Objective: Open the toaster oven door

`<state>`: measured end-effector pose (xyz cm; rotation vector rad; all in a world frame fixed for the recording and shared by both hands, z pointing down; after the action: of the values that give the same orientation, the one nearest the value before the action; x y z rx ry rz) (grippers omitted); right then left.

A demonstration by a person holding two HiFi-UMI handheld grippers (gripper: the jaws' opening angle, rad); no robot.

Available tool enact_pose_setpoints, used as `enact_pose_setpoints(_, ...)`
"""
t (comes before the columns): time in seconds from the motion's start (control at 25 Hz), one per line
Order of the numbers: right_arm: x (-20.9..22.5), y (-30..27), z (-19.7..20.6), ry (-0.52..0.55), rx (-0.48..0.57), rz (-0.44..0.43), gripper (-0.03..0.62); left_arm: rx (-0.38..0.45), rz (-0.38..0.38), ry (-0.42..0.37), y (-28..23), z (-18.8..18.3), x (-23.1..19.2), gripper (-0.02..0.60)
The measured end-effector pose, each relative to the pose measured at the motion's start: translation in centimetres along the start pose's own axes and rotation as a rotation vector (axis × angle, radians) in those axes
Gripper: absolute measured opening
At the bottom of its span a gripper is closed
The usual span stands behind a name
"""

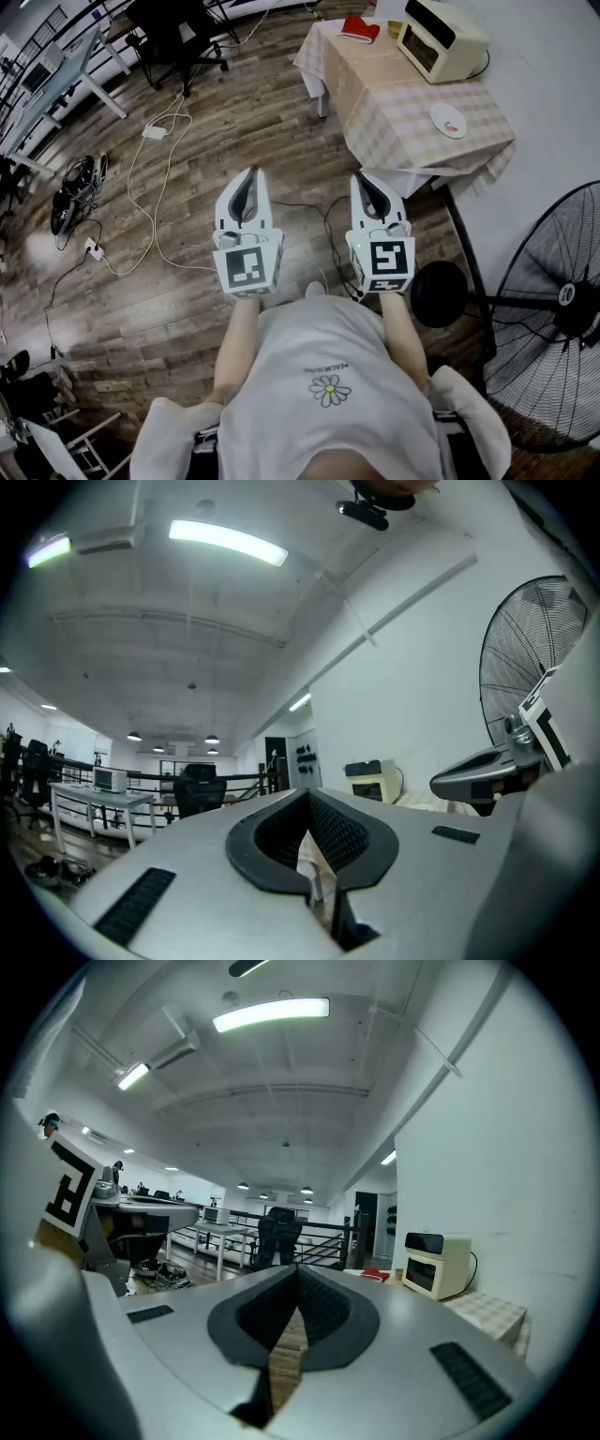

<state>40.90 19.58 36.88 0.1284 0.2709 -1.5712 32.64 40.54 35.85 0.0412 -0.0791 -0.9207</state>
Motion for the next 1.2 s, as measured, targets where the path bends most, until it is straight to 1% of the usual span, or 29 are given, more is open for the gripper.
enact_pose_setpoints(0.28, 1.9, -0.2, 0.5, 0.009, 0.0, -0.004, 0.009, -0.007, -0.012, -0.008, -1.1, 0.0, 0.7, 0.017)
enact_pose_setpoints(0.4, 2.0, -0.2, 1.2, -0.025, -0.006, -0.029, 0.009, -0.009, -0.02, 0.002, -1.0, -0.3, 0.9, 0.017)
enact_pose_setpoints(0.52, 2.2, -0.2, 1.7, -0.074, 0.002, -0.051, 0.009, -0.02, -0.028, -0.005, -1.0, -0.3, 0.6, 0.017)
enact_pose_setpoints(0.64, 2.2, -0.1, 2.2, -0.082, -0.003, -0.061, 0.009, -0.009, -0.044, 0.038, -1.3, 0.0, 0.3, 0.017)
enact_pose_setpoints(0.72, 2.3, -0.1, 2.4, -0.086, -0.008, -0.08, 0.009, -0.011, -0.056, 0.04, -1.4, 0.1, 0.2, 0.017)
enact_pose_setpoints(0.8, 2.5, -0.4, 2.7, -0.082, -0.012, -0.089, 0.009, -0.024, -0.066, 0.025, -1.6, 0.4, 0.0, 0.017)
enact_pose_setpoints(1.0, 3.2, -2.3, 3.2, -0.081, -0.014, -0.096, 0.009, 0.008, -0.059, 0.026, -3.6, 0.7, -0.7, 0.017)
enact_pose_setpoints(1.12, 4.1, -3.9, 2.8, -0.076, -0.002, -0.077, 0.009, 0.026, -0.037, 0.006, -6.0, 0.5, -1.5, 0.017)
enact_pose_setpoints(1.2, 4.4, -4.7, 2.8, -0.067, 0.013, -0.071, 0.009, 0.033, -0.027, 0.01, -7.2, 0.6, -2.2, 0.017)
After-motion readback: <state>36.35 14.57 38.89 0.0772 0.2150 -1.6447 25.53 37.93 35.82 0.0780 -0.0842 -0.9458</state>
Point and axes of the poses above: the fingertips, and each gripper's own axes: y backward along the fingers, x to its right, z out of its underside, the point moved 10 cm from there along y, backward along the fingers, and after that the axes turned 5 degrees about y, right-handed, at the moved point
